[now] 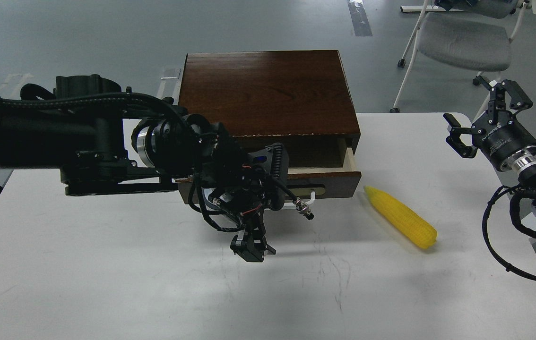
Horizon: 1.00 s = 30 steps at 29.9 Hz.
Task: Put corn in drawer with both arms
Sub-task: 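Pull the drawer toward the robot with the left gripper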
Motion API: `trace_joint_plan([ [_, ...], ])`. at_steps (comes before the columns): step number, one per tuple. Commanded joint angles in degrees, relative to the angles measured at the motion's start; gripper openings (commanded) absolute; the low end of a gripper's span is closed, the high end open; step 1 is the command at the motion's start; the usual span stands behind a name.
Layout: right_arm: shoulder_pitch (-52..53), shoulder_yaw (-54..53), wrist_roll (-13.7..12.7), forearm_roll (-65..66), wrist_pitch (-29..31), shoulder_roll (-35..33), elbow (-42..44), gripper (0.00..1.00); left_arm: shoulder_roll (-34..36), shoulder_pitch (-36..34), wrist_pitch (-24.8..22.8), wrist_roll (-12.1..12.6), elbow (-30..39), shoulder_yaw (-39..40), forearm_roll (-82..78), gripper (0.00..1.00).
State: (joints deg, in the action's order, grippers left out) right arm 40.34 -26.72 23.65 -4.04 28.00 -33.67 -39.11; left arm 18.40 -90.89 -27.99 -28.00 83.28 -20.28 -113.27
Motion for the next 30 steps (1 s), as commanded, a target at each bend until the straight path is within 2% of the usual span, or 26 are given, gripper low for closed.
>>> trace_joint_plan([
  [1, 0.00, 0.00, -0.01, 0.00, 0.00, -0.08, 0.00, 1.00, 0.32, -0.26, -0.01, 0.00, -0.22, -0.29, -0.20, 0.97],
  [30, -0.52, -0.08, 0.43, 0.00, 0.00, -0.43, -0.09, 1.00, 1.90, -2.36, -0.01, 0.00, 0.13, -0.11, -0.37, 0.97],
])
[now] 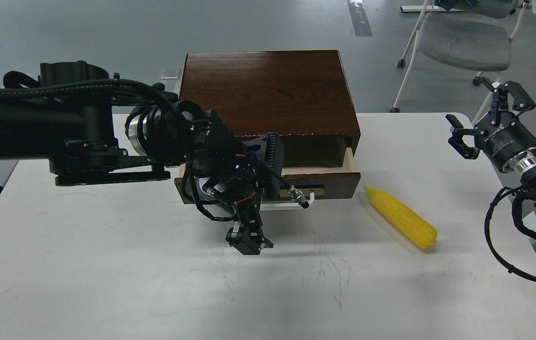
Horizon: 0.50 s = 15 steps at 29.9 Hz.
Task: Put corn in drawer with both arms
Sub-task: 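Pull the drawer toward the robot with the left gripper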
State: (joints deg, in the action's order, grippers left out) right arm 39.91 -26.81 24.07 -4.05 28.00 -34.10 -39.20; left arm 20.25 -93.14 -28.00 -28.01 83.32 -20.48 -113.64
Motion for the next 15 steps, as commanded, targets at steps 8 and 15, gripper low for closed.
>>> trace_joint_plan([
  [8, -0.18, 0.00, 0.01, 0.00, 0.00, -0.35, 0.00, 1.00, 2.68, -1.26, 0.00, 0.01, 3.51, 1.32, 2.81, 0.97],
  [15, -0.36, 0.00, 0.27, 0.00, 0.00, -0.35, 0.00, 1.00, 5.67, -1.70, 0.00, 0.01, 6.68, 2.81, 4.04, 0.97],
])
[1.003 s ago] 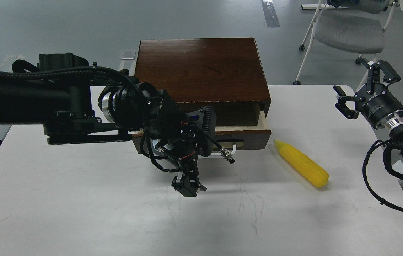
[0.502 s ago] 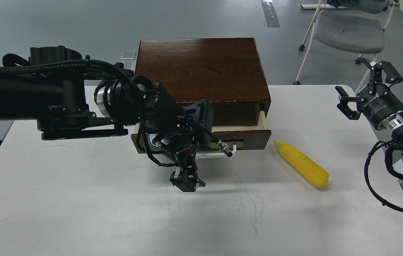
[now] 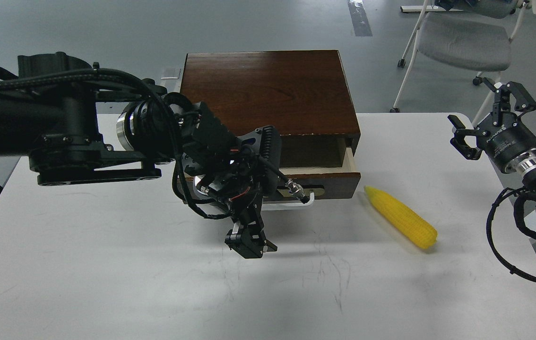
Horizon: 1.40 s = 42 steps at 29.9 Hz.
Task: Put corn in drawer with both arms
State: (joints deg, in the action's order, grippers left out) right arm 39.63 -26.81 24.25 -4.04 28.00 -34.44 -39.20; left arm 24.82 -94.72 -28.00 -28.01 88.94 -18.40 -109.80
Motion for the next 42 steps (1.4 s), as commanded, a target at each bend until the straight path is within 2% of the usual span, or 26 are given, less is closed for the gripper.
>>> trace_joint_plan([
  [1, -0.08, 0.00, 0.10, 0.00, 0.00, -0.01, 0.00, 1.00, 1.72, -0.11, 0.00, 0.01, 1.76, 1.61, 0.63, 0.97],
  [7, -0.17, 0.00, 0.10, 0.00, 0.00, -0.01, 0.00, 1.00, 5.41, 0.15, 0.00, 0.01, 2.38, 9.09, 7.67, 0.97],
  [10, -0.17, 0.09, 0.10, 0.00, 0.00, -0.01, 0.00, 1.00, 8.31, 0.50, 0.00, 0.32, 2.20, 16.54, 16.08, 0.97],
  [14, -0.17, 0.09, 0.10, 0.00, 0.00, -0.10, 0.09, 1.00, 14.19, 1.12, 0.00, 2.95, 1.06, 21.74, 31.63, 0.97],
  [18, -0.34, 0.44, 0.10, 0.09, 0.00, -0.10, 0.18, 1.00, 21.92, 4.27, 0.00, 7.34, -2.10, 23.94, 56.03, 0.97],
  [21, -0.43, 0.79, 0.10, 0.09, 0.00, -0.10, 0.27, 1.00, 25.00, 6.56, 0.00, 8.14, -3.94, 23.94, 67.03, 0.97],
  [25, -0.87, 0.97, 0.10, 0.09, 0.00, -0.10, 0.35, 1.00, 28.00, 11.92, 0.57, 7.26, -8.69, 24.03, 77.61, 0.97],
  [27, -1.13, 1.06, 0.10, 0.09, 0.00, -0.71, 0.27, 1.00, 29.40, 14.55, 3.46, 6.48, -11.49, 24.11, 82.69, 0.98],
  [30, -1.13, 1.06, 0.10, 0.09, 0.00, -1.77, 0.09, 1.00, 31.16, 17.02, 3.57, 5.16, -16.24, 24.03, 90.35, 0.98],
  [32, -1.22, 1.23, 0.10, 0.09, 0.00, -2.64, 0.00, 1.00, 31.60, 22.10, 3.48, 3.93, -20.11, 24.03, 97.63, 0.98],
  [33, -1.22, 1.23, 0.10, 0.09, 0.00, -2.65, 0.00, 1.00, 31.60, 22.12, 3.48, 3.92, -20.12, 24.03, 97.67, 0.98],
  [37, -1.13, 1.32, 0.10, 0.09, 0.00, -3.70, -0.17, 1.00, 30.55, 30.10, 3.65, 0.01, -25.12, 24.11, 105.65, 0.98],
  [42, -0.61, 1.67, 0.10, 1.49, 0.00, -6.59, -1.57, 1.00, 27.74, 36.09, 4.01, 0.01, -30.05, 24.12, 109.26, 0.98],
])
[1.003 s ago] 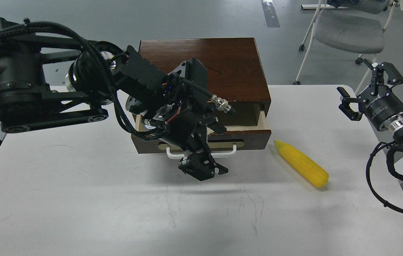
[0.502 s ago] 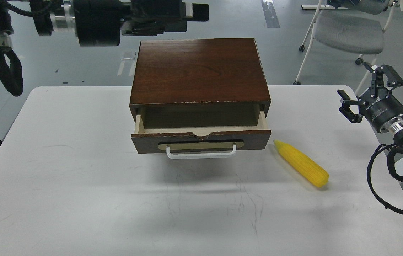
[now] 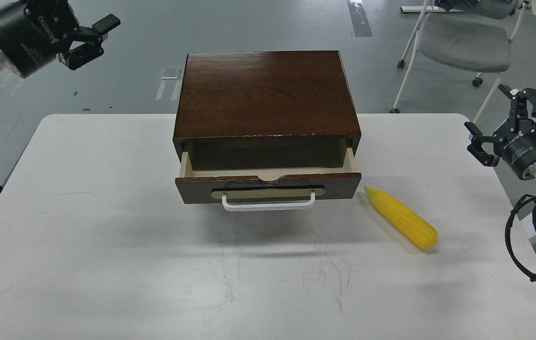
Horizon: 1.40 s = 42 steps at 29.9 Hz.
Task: Put corn in drawer with both arms
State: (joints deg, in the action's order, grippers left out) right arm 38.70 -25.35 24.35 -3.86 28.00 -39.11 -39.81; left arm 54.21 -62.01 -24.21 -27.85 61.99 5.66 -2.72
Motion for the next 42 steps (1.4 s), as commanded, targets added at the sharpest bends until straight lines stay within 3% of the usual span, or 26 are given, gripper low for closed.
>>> trace_joint_plan([
  [1, 0.85, 0.47, -0.01, 4.44, 0.00, -3.85, -2.10, 1.00, -2.69, 4.69, 0.21, -0.15, -4.84, 0.49, 3.67, 0.98],
  [10, 7.17, 0.91, -0.01, 31.86, 0.00, -20.28, -21.33, 1.00, -7.98, 9.54, -0.49, -0.15, -10.05, 9.45, 6.15, 0.98],
  [18, 15.25, 6.96, 0.52, 61.81, 0.00, -24.87, -31.37, 1.00, -8.77, 9.89, -0.49, -0.15, -9.52, 9.72, 6.15, 0.98],
  [23, 26.15, 20.75, 3.65, 77.85, 0.00, -20.93, -31.29, 1.00, -8.68, 9.89, -0.66, -0.15, -9.34, 10.69, 6.06, 0.98],
  [31, 42.15, 45.71, 3.65, 86.64, 0.00, -7.59, -26.03, 1.00, -8.85, 9.89, -1.19, -0.15, -9.34, 10.77, 6.06, 0.98],
  [35, 43.39, 52.05, 3.65, 90.24, 0.00, -2.39, -22.95, 1.00, -9.12, 9.80, -1.19, -0.15, -9.34, 11.04, 6.06, 0.98],
  [42, 42.43, 56.55, 3.65, 95.44, 0.00, 0.70, -20.92, 1.00, -9.56, 9.80, -1.19, -0.15, -9.34, 11.12, 6.06, 0.98],
])
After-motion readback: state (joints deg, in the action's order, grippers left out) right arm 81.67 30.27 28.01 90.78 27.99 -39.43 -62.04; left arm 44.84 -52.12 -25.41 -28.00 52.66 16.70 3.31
